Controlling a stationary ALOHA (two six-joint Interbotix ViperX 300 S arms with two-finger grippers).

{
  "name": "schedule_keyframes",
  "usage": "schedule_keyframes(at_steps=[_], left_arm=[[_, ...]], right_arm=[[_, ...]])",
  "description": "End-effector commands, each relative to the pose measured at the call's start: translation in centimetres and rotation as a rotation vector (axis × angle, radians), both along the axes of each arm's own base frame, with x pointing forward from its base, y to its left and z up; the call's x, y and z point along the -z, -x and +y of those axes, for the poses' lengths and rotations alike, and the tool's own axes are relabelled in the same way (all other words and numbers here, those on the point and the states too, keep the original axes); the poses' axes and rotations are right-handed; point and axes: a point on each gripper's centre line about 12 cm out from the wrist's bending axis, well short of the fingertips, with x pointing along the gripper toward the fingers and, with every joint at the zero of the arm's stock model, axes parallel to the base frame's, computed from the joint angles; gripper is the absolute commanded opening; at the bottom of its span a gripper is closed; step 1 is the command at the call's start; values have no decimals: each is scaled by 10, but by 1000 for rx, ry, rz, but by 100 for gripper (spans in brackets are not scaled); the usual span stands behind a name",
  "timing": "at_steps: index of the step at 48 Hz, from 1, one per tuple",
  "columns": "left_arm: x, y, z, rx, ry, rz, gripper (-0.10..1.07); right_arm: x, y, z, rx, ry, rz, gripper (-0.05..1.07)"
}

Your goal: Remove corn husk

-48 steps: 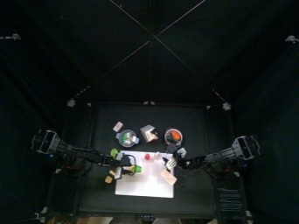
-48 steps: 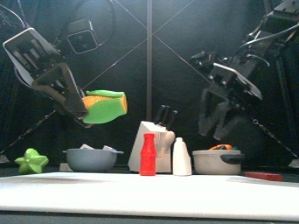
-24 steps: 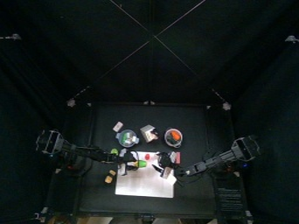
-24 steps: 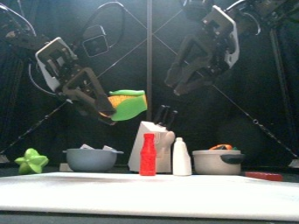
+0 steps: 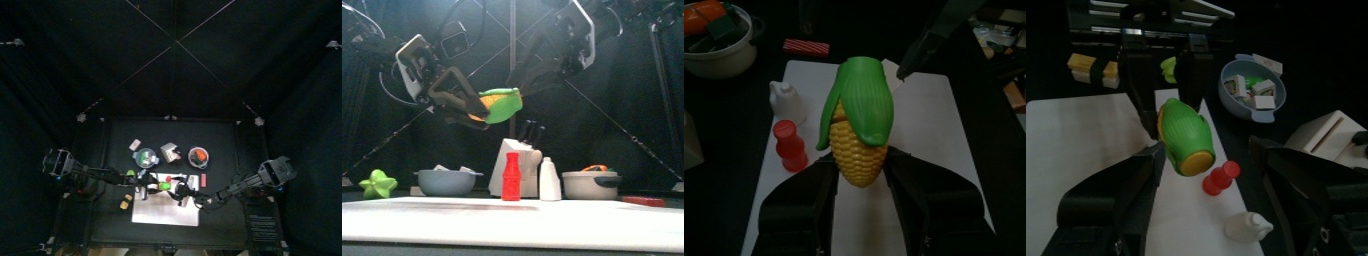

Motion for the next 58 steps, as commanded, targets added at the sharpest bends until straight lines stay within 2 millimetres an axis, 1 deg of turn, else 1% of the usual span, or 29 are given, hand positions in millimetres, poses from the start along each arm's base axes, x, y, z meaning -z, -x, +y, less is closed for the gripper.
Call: schedule_keyframes(at_steps=[1, 11, 20, 26, 35, 43, 58], left_arm=[[-9, -8, -1, 2, 2, -35, 65], [-9, -13, -2, 2, 2, -35, 65], [-9, -16, -2, 3, 1, -37, 65], [-9, -16, -2, 3, 1, -37, 65], [-9, -16, -3, 4, 1, -38, 65], [-9, -16, -3, 4, 1, -38, 65], [-7, -15, -3, 4, 0, -32, 65]], right_arm=[[-12, -5, 2, -12, -17, -31, 97], [-10, -11, 7, -27, -40, -26, 97], [-4, -12, 1, -17, -53, -6, 97], [-2, -14, -1, -25, -77, 3, 95], [0, -15, -9, -20, -105, 14, 86], [2, -15, -15, -1, -110, 17, 76], [1, -15, -16, 0, -110, 16, 57]])
